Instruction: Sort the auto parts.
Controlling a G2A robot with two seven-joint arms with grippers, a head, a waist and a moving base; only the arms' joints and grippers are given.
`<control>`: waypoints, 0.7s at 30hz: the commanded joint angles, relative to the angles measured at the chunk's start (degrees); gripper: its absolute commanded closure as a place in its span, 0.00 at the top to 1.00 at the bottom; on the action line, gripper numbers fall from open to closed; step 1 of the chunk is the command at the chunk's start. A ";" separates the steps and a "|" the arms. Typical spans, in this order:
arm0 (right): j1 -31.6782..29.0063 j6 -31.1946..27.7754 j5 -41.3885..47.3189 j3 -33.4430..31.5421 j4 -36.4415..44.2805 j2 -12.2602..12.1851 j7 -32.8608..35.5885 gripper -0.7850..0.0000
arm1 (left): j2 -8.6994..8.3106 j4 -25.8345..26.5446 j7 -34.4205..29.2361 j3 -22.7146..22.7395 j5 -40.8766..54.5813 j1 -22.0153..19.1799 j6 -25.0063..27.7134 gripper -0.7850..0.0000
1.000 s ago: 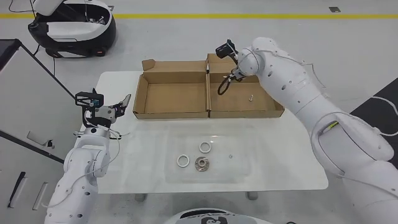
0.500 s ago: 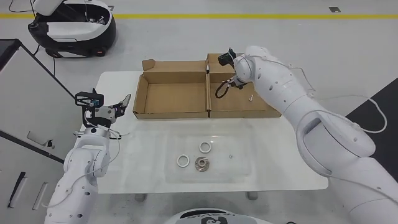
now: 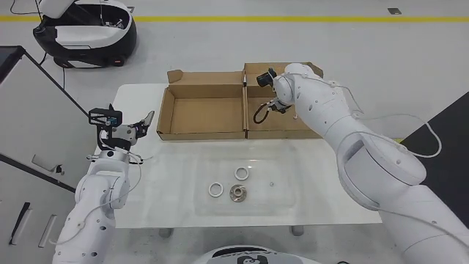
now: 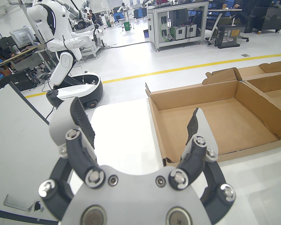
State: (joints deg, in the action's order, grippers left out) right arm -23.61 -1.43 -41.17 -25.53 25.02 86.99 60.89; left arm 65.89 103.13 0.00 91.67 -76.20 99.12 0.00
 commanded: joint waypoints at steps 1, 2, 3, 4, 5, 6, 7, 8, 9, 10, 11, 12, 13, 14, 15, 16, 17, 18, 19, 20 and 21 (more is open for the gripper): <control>-0.01 -0.18 0.01 0.04 -0.96 0.42 -0.06 0.00 | 0.00 0.00 0.00 0.00 0.00 0.00 0.00 1.00; -0.02 -0.34 -0.03 0.07 -1.49 0.66 -0.14 0.00 | 0.00 0.00 0.00 0.00 0.00 0.00 0.00 1.00; -0.06 -0.52 -0.11 0.11 -2.03 0.89 -0.26 0.00 | 0.00 0.00 0.00 0.00 0.00 0.00 0.00 1.00; -0.07 -0.75 0.00 0.07 -2.57 1.11 -0.25 0.00 | 0.00 0.00 0.00 0.00 0.00 0.00 0.00 1.00; -0.08 -0.83 0.25 -0.05 -3.17 1.32 -0.31 0.00 | 0.00 0.00 0.00 0.00 0.00 0.00 0.00 1.00; -0.10 -1.00 0.25 -0.08 -3.70 1.52 -0.54 0.00 | 0.00 0.00 0.00 0.00 0.00 0.00 0.00 1.00; -0.20 -1.19 0.45 -0.16 -4.25 1.71 -0.53 0.00 | 0.00 0.00 0.00 0.00 0.00 0.00 0.00 1.00; -0.18 -1.43 0.74 -0.30 -4.72 1.90 -0.47 0.00 | 0.00 0.00 0.00 0.00 0.00 0.00 0.00 1.00; -0.17 -1.68 0.77 -0.34 -5.12 2.07 -0.54 0.00 | 0.00 0.00 0.00 0.00 0.00 0.00 0.00 1.00; -0.18 -1.87 1.10 -0.52 -5.61 2.23 -0.60 0.00 | 0.00 0.00 0.00 0.00 0.00 0.00 0.00 1.00; -0.19 -2.05 1.28 -0.64 -6.06 2.37 -0.72 0.00 | 0.00 0.00 0.00 0.00 0.00 0.00 0.00 1.00; -0.21 -2.26 1.31 -0.70 -6.47 2.51 -0.88 0.00 | 0.00 0.00 0.00 0.00 0.00 0.00 0.00 1.00; -0.27 -2.39 1.43 -0.79 -6.88 2.65 -1.02 0.00 | 0.00 0.00 0.00 0.00 0.00 0.00 0.00 1.00; -0.29 -2.62 1.92 -1.05 -7.23 2.79 -1.02 0.00 | 0.00 0.00 0.00 0.00 0.00 0.00 0.00 1.00; -0.26 -2.81 1.91 -1.10 -7.57 2.91 -1.08 0.00 | 0.00 0.00 0.00 0.00 0.00 0.00 0.00 1.00; -0.26 -2.94 1.80 -1.10 -7.87 3.02 -1.19 0.00 | 0.00 0.00 0.00 0.00 0.00 0.00 0.00 1.00; -0.32 -3.06 1.77 -1.14 -8.15 3.14 -1.27 0.00 | 0.00 0.00 0.00 0.00 0.00 0.00 0.00 1.00; -0.38 -3.15 1.66 -1.14 -8.43 3.25 -1.39 0.00 | 0.00 0.00 0.00 0.00 0.00 0.00 0.00 1.00; -0.45 -3.23 1.51 -1.12 -8.70 3.36 -1.46 0.00 | 0.00 0.00 0.00 0.00 0.00 0.00 0.00 1.00; -0.50 -3.21 1.44 -1.15 -8.97 3.46 -1.59 0.00 | 0.00 0.00 0.00 0.00 0.00 0.00 0.00 1.00; -0.56 -3.25 1.37 -1.18 -9.20 3.56 -1.75 0.00 | 0.00 0.00 0.00 0.00 0.00 0.00 0.00 1.00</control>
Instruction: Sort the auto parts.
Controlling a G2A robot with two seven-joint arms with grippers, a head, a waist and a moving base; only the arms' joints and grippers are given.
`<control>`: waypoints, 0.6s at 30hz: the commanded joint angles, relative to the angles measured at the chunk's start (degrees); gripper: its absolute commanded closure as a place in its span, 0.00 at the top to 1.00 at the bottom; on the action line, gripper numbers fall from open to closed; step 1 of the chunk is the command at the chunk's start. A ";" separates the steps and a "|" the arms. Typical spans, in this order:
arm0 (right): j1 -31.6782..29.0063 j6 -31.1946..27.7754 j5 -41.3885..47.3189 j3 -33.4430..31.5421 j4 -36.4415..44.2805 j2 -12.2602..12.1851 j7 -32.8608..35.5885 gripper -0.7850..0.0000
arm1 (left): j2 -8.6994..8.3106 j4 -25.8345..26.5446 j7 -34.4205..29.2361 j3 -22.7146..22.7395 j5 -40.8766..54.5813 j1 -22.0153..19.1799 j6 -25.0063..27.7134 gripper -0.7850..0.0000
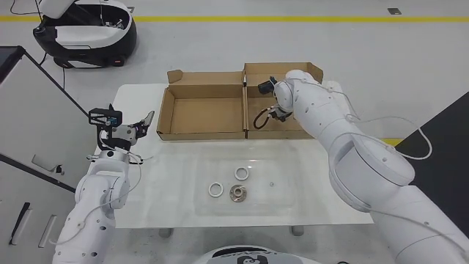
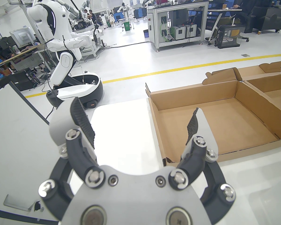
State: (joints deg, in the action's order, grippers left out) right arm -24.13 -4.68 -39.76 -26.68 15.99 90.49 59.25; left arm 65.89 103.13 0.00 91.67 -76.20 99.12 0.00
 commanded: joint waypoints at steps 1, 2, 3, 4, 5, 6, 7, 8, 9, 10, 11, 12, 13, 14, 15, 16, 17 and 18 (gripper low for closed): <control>-0.08 -0.16 -0.23 0.01 -0.39 0.16 -0.11 0.00 | 0.00 0.00 0.00 0.00 0.00 0.00 0.00 1.00; -0.08 -0.26 -0.43 0.03 -0.59 0.24 -0.16 0.04 | 0.00 0.00 0.00 0.00 0.00 0.00 0.00 1.00; -0.07 -0.34 -0.45 -0.03 -0.77 0.32 -0.25 0.11 | 0.00 0.00 0.00 0.00 0.00 0.00 0.00 1.00; -0.05 -0.42 -0.51 -0.08 -0.98 0.40 -0.32 0.13 | 0.00 0.00 0.00 0.00 0.00 0.00 0.00 1.00; -0.02 -0.45 -0.64 -0.10 -1.19 0.46 -0.42 0.15 | 0.00 0.00 0.00 0.00 0.00 0.00 0.00 1.00; -0.01 -0.41 -0.83 -0.10 -1.34 0.54 -0.52 0.16 | 0.00 0.00 0.00 0.00 0.00 0.00 0.00 1.00; 0.00 -0.42 -0.91 -0.14 -1.46 0.60 -0.62 0.18 | 0.00 0.00 0.00 0.00 0.00 0.00 0.00 1.00; 0.01 -0.45 -0.99 -0.18 -1.60 0.67 -0.74 0.20 | 0.00 0.00 0.00 0.00 0.00 0.00 0.00 1.00; 0.04 -0.44 -1.23 -0.16 -1.70 0.72 -0.93 0.22 | 0.00 0.00 0.00 0.00 0.00 0.00 0.00 1.00; 0.05 -0.54 -1.39 -0.16 -1.76 0.78 -0.99 0.25 | 0.00 0.00 0.00 0.00 0.00 0.00 0.00 1.00; 0.09 -0.58 -1.40 -0.25 -1.83 0.83 -1.11 0.27 | 0.00 0.00 0.00 0.00 0.00 0.00 0.00 1.00; 0.16 -0.60 -1.53 -0.29 -1.85 0.88 -1.33 0.31 | 0.00 0.00 0.00 0.00 0.00 0.00 0.00 1.00; 0.22 -0.63 -1.71 -0.30 -1.88 0.93 -1.51 0.33 | 0.00 0.00 0.00 0.00 0.00 0.00 0.00 1.00; 0.32 -0.64 -1.72 -0.39 -1.89 0.97 -1.64 0.35 | 0.00 0.00 0.00 0.00 0.00 0.00 0.00 1.00; 0.44 -0.63 -1.80 -0.46 -1.91 1.00 -1.81 0.38 | 0.00 0.00 0.00 0.00 0.00 0.00 0.00 1.00; 0.62 -0.66 -2.18 -0.41 -1.84 1.02 -2.04 0.42 | 0.00 0.00 0.00 0.00 0.00 0.00 0.00 1.00; 0.76 -0.73 -2.49 -0.40 -1.74 1.04 -2.38 0.47 | 0.00 0.00 0.00 0.00 0.00 0.00 0.00 1.00; 0.95 -0.75 -2.48 -0.53 -1.72 1.04 -2.73 0.62 | 0.00 0.00 0.00 0.00 0.00 0.00 0.00 1.00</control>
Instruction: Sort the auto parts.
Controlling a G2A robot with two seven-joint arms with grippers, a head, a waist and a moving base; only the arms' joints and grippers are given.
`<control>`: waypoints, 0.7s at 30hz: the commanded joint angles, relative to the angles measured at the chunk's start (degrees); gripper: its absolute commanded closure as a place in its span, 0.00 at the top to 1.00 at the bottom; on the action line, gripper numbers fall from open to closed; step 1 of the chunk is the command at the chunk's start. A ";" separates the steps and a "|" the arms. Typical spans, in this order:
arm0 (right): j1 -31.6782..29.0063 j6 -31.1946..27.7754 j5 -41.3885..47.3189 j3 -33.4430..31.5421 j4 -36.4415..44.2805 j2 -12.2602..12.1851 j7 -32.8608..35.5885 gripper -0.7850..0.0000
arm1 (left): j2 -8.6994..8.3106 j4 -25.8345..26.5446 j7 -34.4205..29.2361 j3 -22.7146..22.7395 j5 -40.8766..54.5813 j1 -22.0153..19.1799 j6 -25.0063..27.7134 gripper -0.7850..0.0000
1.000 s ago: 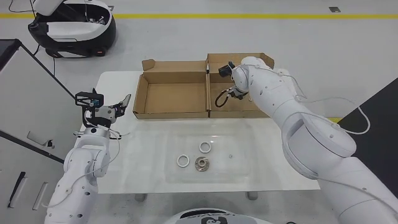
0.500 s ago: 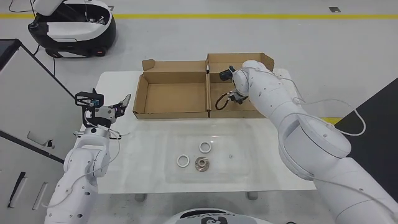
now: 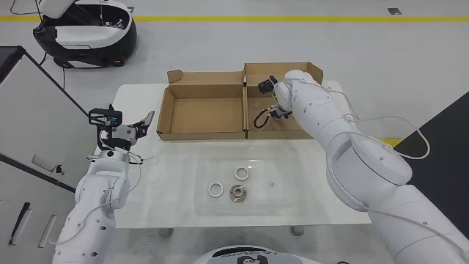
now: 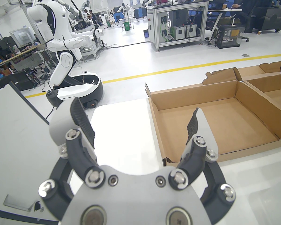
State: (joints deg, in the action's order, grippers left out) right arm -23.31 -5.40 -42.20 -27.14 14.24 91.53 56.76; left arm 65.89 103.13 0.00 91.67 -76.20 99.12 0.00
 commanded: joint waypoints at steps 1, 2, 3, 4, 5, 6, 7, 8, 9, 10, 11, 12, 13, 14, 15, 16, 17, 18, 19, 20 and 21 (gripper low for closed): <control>0.35 -0.10 -0.21 -0.14 0.09 -0.02 -0.56 0.96 | 0.00 0.00 0.00 0.00 0.00 0.00 0.00 1.00; 0.58 -0.10 -0.73 -0.08 0.18 -0.05 -1.17 1.00 | 0.00 0.00 0.00 0.00 0.00 0.00 0.00 1.00; 0.83 0.18 -0.97 -0.17 0.14 -0.11 -1.91 1.00 | 0.00 0.00 0.00 0.00 0.00 0.00 0.00 1.00; 1.03 0.50 -1.47 -0.13 0.06 -0.18 -2.30 1.00 | 0.00 0.00 0.00 0.00 0.00 0.00 0.00 1.00; 1.19 0.76 -2.28 0.04 0.23 -0.23 -3.00 1.00 | 0.00 0.00 0.00 0.00 0.00 0.00 0.00 1.00; 1.33 0.76 -2.84 0.09 0.54 -0.31 -4.12 1.00 | 0.00 0.00 0.00 0.00 0.00 0.00 0.00 1.00; 1.49 0.58 -2.81 -0.14 0.63 -0.44 -4.81 1.00 | 0.00 0.00 0.00 0.00 0.00 0.00 0.00 1.00; 1.76 0.16 -3.25 -0.15 0.82 -0.58 -5.31 1.00 | 0.00 0.00 0.00 0.00 0.00 0.00 0.00 1.00; 2.01 -0.30 -3.91 -0.09 1.25 -0.74 -6.22 1.00 | 0.00 0.00 0.00 0.00 0.00 0.00 0.00 1.00; 2.21 -0.84 -4.03 -0.28 1.60 -0.94 -7.07 1.00 | 0.00 0.00 0.00 0.00 0.00 0.00 0.00 1.00; 2.47 -1.70 -4.31 -0.43 2.07 -1.18 -8.07 1.00 | 0.00 0.00 0.00 0.00 0.00 0.00 0.00 1.00; 2.70 -2.52 -4.73 -0.56 2.54 -1.46 -9.22 1.00 | 0.00 0.00 0.00 0.00 0.00 0.00 0.00 1.00; 2.83 -3.43 -5.01 -0.72 2.91 -1.78 -9.98 1.00 | 0.00 0.00 0.00 0.00 0.00 0.00 0.00 1.00; 3.01 -4.15 -5.27 -0.93 3.32 -2.11 -10.55 1.00 | 0.00 0.00 0.00 0.00 0.00 0.00 0.00 1.00; 3.17 -4.95 -5.62 -1.11 3.91 -2.47 -11.22 1.00 | 0.00 0.00 0.00 0.00 0.00 0.00 0.00 1.00; 3.26 -5.86 -5.87 -1.35 4.61 -2.85 -11.88 1.00 | 0.00 0.00 0.00 0.00 0.00 0.00 0.00 1.00; 3.37 -6.45 -5.99 -1.67 5.19 -3.27 -12.04 1.00 | 0.00 0.00 0.00 0.00 0.00 0.00 0.00 1.00; 3.48 -6.83 -6.48 -1.85 6.06 -3.69 -11.99 1.00 | 0.00 0.00 0.00 0.00 0.00 0.00 0.00 1.00; 3.43 -7.18 -7.15 -1.97 7.18 -4.14 -12.18 1.00 | 0.00 0.00 0.00 0.00 0.00 0.00 0.00 1.00; 3.30 -7.36 -7.20 -2.41 8.29 -4.62 -12.34 1.00 | 0.00 0.00 0.00 0.00 0.00 0.00 0.00 1.00; 3.17 -7.47 -7.33 -2.85 9.55 -5.15 -12.17 1.00 | 0.00 0.00 0.00 0.00 0.00 0.00 0.00 1.00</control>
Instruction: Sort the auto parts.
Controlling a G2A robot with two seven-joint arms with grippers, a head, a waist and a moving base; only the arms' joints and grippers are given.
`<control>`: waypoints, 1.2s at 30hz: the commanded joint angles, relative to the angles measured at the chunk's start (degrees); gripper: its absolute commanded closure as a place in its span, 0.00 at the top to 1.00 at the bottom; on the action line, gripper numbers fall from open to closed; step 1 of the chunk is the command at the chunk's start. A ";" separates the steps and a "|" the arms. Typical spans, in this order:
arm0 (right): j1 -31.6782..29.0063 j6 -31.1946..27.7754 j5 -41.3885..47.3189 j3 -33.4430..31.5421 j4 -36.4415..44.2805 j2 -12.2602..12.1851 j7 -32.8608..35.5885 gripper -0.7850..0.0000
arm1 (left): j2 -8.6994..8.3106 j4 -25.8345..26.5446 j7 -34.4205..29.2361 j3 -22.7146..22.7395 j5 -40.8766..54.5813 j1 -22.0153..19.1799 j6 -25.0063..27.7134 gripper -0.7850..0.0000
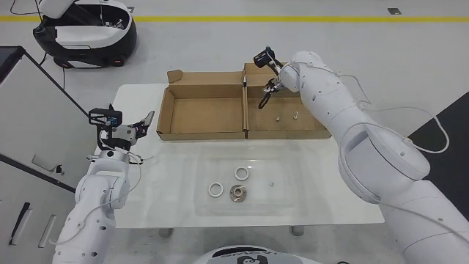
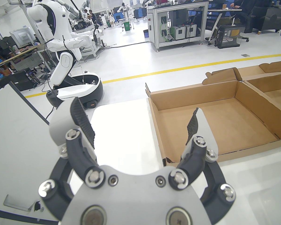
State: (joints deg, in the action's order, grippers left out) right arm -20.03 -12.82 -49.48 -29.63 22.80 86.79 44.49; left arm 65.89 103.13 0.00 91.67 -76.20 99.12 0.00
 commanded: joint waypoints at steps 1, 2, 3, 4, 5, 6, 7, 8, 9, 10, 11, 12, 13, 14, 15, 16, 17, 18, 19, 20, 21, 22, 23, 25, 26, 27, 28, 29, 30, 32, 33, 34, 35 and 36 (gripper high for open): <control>-0.29 -0.25 -0.38 -0.77 2.64 -0.98 0.19 1.00 | 0.00 0.00 0.00 0.00 0.00 0.00 0.00 1.00; -0.60 -0.41 -0.59 -1.31 4.41 -1.62 0.33 1.00 | 0.00 0.00 0.00 0.00 0.00 0.00 0.00 1.00; -0.96 -0.33 -0.69 -1.99 6.28 -2.33 0.77 1.00 | 0.00 0.00 0.00 0.00 0.00 0.00 0.00 1.00; -1.38 -0.04 -1.07 -2.66 8.45 -3.08 1.47 1.00 | 0.00 0.00 0.00 0.00 0.00 0.00 0.00 1.00; -1.98 0.27 -1.84 -3.24 11.01 -3.89 2.29 1.00 | 0.00 0.00 0.00 0.00 0.00 0.00 0.00 1.00; -2.80 0.72 -2.03 -4.18 13.80 -4.76 3.27 1.00 | 0.00 0.00 0.00 0.00 0.00 0.00 0.00 1.00; -3.71 1.31 -2.46 -5.20 16.87 -5.71 4.50 1.00 | 0.00 0.00 0.00 0.00 0.00 0.00 0.00 1.00; -4.79 1.92 -3.44 -6.17 20.38 -6.73 5.97 1.00 | 0.00 0.00 0.00 0.00 0.00 0.00 0.00 1.00; -6.10 2.61 -4.44 -7.29 24.19 -7.79 7.63 1.00 | 0.00 0.00 0.00 0.00 0.00 0.00 0.00 1.00; -7.61 3.41 -5.46 -8.63 28.37 -8.91 9.31 1.00 | 0.00 0.00 0.00 0.00 0.00 0.00 0.00 1.00; -9.40 4.23 -6.40 -10.17 32.71 -10.05 11.22 1.00 | 0.00 0.00 0.00 0.00 0.00 0.00 0.00 1.00; -11.32 4.90 -7.61 -11.77 37.24 -11.19 13.25 1.00 | 0.00 0.00 0.00 0.00 0.00 0.00 0.00 1.00; -13.43 5.50 -9.06 -13.39 41.74 -12.31 15.28 1.00 | 0.00 0.00 0.00 0.00 0.00 0.00 0.00 1.00; -15.67 5.92 -10.16 -15.12 46.26 -13.35 17.20 1.00 | 0.00 0.00 0.00 0.00 0.00 0.00 0.00 1.00; -17.87 6.06 -11.42 -16.79 50.62 -14.31 19.06 1.00 | 0.00 0.00 0.00 0.00 0.00 0.00 0.00 1.00; -20.04 6.21 -12.49 -18.45 54.64 -15.18 20.74 1.00 | 0.00 0.00 0.00 0.00 0.00 0.00 0.00 1.00; -22.13 6.09 -13.39 -19.94 58.40 -15.92 22.26 1.00 | 0.00 0.00 0.00 0.00 0.00 0.00 0.00 1.00; -24.07 5.89 -14.07 -21.32 61.76 -16.56 23.54 1.00 | 0.00 0.00 0.00 0.00 0.00 0.00 0.00 1.00; -25.88 5.72 -14.55 -22.54 64.59 -17.10 24.79 1.00 | 0.00 0.00 0.00 0.00 0.00 0.00 0.00 1.00; -27.46 5.30 -14.97 -23.52 67.09 -17.54 25.87 1.00 | 0.00 0.00 0.00 0.00 0.00 0.00 0.00 1.00; -28.86 4.82 -15.30 -24.35 69.27 -17.91 26.72 1.00 | 0.00 0.00 0.00 0.00 0.00 0.00 0.00 1.00; -30.17 4.49 -15.02 -25.16 71.18 -18.20 27.36 1.00 | 0.00 0.00 0.00 0.00 0.00 0.00 0.00 1.00; -31.35 3.97 -14.30 -25.91 72.96 -18.44 27.91 1.00 | 0.00 0.00 0.00 0.00 0.00 0.00 0.00 1.00; -33.32 2.89 -13.43 -27.24 75.98 -18.90 29.15 1.00 | 0.00 0.00 0.00 0.00 0.00 0.00 0.00 1.00; -34.21 2.05 -12.97 -27.72 77.42 -19.11 29.86 1.00 | 0.00 0.00 0.00 0.00 0.00 0.00 0.00 1.00; -35.05 1.22 -12.51 -28.27 78.72 -19.32 30.39 1.00 | 0.00 0.00 0.00 0.00 0.00 0.00 0.00 1.00; -35.92 0.61 -11.71 -28.95 79.80 -19.52 30.70 1.00 | 0.00 0.00 0.00 0.00 0.00 0.00 0.00 1.00; -36.69 -0.36 -10.97 -29.63 80.85 -19.73 30.94 1.00 | 0.00 0.00 0.00 0.00 0.00 0.00 0.00 1.00; -37.42 -1.36 -10.38 -30.36 81.79 -19.96 31.25 1.00 | 0.00 0.00 0.00 0.00 0.00 0.00 0.00 1.00; -38.69 -3.49 -8.88 -32.03 83.51 -20.44 32.22 1.00 | 0.00 0.00 0.00 0.00 0.00 0.00 0.00 1.00; -39.21 -4.88 -8.37 -32.91 84.35 -20.71 32.76 1.00 | 0.00 0.00 0.00 0.00 0.00 0.00 0.00 1.00; -39.69 -6.45 -8.00 -33.82 85.06 -20.99 33.28 1.00 | 0.00 0.00 0.00 0.00 0.00 0.00 0.00 1.00; -40.02 -7.41 -7.67 -34.51 85.50 -21.18 33.33 1.00 | 0.00 0.00 0.00 0.00 0.00 0.00 0.00 1.00; -40.02 -7.41 -7.67 -34.51 85.50 -21.18 33.33 1.00 | 0.00 0.00 0.00 0.00 0.00 0.00 0.00 1.00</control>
State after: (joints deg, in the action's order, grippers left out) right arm -60.05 -20.36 -57.16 -64.16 108.30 65.62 77.86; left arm 65.89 103.13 0.00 91.67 -76.20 99.12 0.00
